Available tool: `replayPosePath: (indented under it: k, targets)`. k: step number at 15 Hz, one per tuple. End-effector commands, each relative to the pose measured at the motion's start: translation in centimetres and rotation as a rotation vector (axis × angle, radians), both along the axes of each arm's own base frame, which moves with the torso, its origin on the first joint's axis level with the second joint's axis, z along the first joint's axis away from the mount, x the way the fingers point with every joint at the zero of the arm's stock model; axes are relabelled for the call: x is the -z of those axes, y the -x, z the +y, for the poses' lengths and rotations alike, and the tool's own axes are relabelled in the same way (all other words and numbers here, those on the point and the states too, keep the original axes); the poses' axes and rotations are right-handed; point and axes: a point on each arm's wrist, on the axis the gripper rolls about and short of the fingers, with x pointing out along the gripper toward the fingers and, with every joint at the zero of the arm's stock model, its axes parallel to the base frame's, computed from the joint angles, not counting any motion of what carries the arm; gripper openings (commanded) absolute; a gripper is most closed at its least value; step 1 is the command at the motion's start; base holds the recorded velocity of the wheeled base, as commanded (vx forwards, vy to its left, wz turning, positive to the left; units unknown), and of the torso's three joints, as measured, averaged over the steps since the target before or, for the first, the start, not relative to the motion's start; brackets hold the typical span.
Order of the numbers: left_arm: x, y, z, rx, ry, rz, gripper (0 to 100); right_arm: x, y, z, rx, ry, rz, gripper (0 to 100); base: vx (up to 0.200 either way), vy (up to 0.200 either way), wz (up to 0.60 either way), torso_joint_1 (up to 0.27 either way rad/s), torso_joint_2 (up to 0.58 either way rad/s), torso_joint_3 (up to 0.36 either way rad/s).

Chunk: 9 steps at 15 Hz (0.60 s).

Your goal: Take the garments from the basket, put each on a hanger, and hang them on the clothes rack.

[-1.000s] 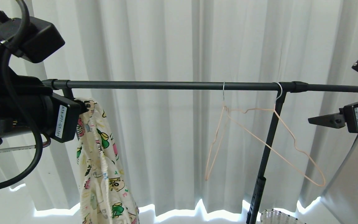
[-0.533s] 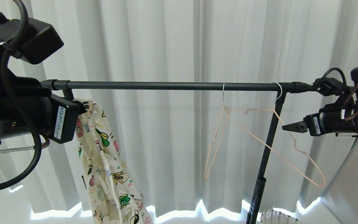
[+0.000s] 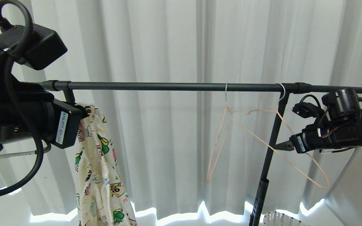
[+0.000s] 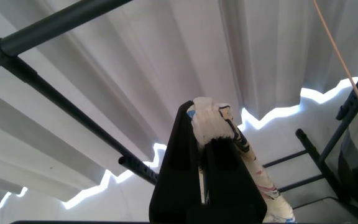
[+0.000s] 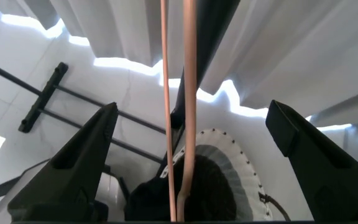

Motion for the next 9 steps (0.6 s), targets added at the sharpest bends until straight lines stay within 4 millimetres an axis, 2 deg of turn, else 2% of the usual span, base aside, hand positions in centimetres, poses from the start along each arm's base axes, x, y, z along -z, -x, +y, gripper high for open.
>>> replayPosePath:
  k: [1,2,9]
  targets:
    - [0.03,-0.03,-0.02,0.000,-0.002,0.001,0,0.47,-0.08,-0.03,0.002,0.001,0.016,100,0.000,0.000,0.00,0.000,0.00,0.000]
    - [0.03,-0.03,-0.02,0.000,-0.002,0.001,0,0.57,-0.15,-0.17,0.007,0.002,0.019,0,0.000,0.000,0.00,0.000,0.00,0.000]
    - [0.00,0.01,0.00,0.000,-0.001,0.000,0,0.23,-0.31,-0.21,-0.001,-0.016,-0.008,0,0.000,0.000,0.00,0.000,0.00,0.000]
